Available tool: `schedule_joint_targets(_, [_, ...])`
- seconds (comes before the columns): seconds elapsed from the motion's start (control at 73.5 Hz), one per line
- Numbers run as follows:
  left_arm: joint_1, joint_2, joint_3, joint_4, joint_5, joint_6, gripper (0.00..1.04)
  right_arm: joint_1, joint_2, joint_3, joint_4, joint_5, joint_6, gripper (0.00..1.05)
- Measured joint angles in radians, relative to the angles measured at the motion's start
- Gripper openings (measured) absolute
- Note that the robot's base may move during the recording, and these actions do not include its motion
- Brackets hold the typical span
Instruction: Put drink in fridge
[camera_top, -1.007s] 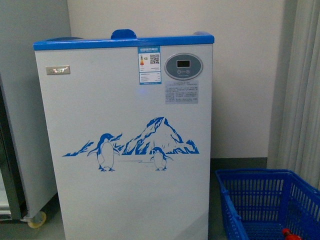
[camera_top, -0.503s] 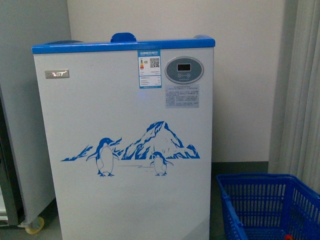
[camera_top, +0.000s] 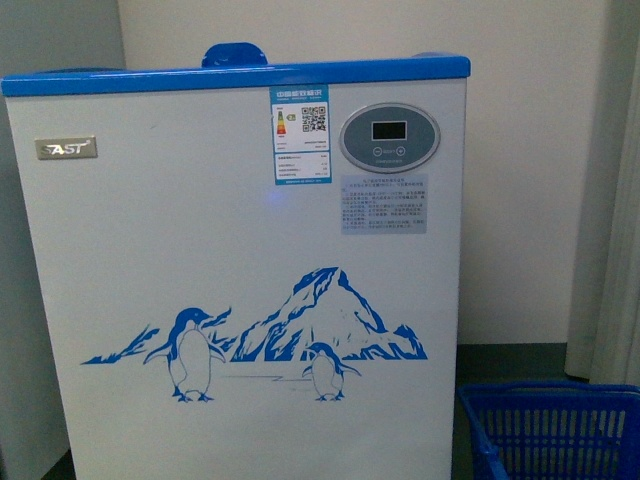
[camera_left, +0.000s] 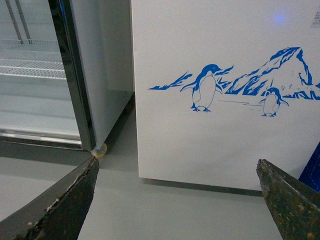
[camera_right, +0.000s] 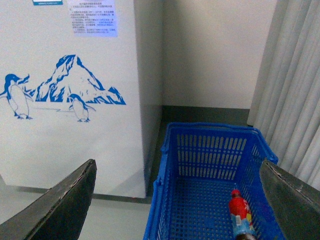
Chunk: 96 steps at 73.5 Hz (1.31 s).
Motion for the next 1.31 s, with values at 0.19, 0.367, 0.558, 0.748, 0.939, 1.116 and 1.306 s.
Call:
schedule_joint_targets(0.19, [0.0, 0.0, 0.0, 0.0, 0.0, 0.0, 0.97, 0.0, 0.0, 0.0, 0.0, 0.0, 0.0, 0.98])
schedule_joint_targets(0.367, [0.0, 0.0, 0.0, 0.0, 0.0, 0.0, 0.97, 0.0, 0.0, 0.0, 0.0, 0.0, 0.0, 0.98])
schedule_joint_targets(0.558, [0.0, 0.0, 0.0, 0.0, 0.0, 0.0, 0.97, 0.0, 0.0, 0.0, 0.0, 0.0, 0.0, 0.98])
schedule_joint_targets(0.748, [0.0, 0.0, 0.0, 0.0, 0.0, 0.0, 0.97, 0.0, 0.0, 0.0, 0.0, 0.001, 0.0, 0.98])
schedule_joint_targets(0.939, [0.0, 0.0, 0.0, 0.0, -0.001, 0.0, 0.97, 0.0, 0.001, 0.0, 0.0, 0.0, 0.0, 0.98])
schedule_joint_targets(1.116, [0.0, 0.001, 0.0, 0.0, 0.002, 0.0, 0.97, -0.011, 0.23, 0.105, -0.248, 0.253, 0.144, 0.98])
schedule_joint_targets(1.306, [0.0, 0.001, 0.0, 0.0, 0.0, 0.0, 0.97, -0.33, 0.665, 0.189, -0.05, 0.008, 0.097, 0.98])
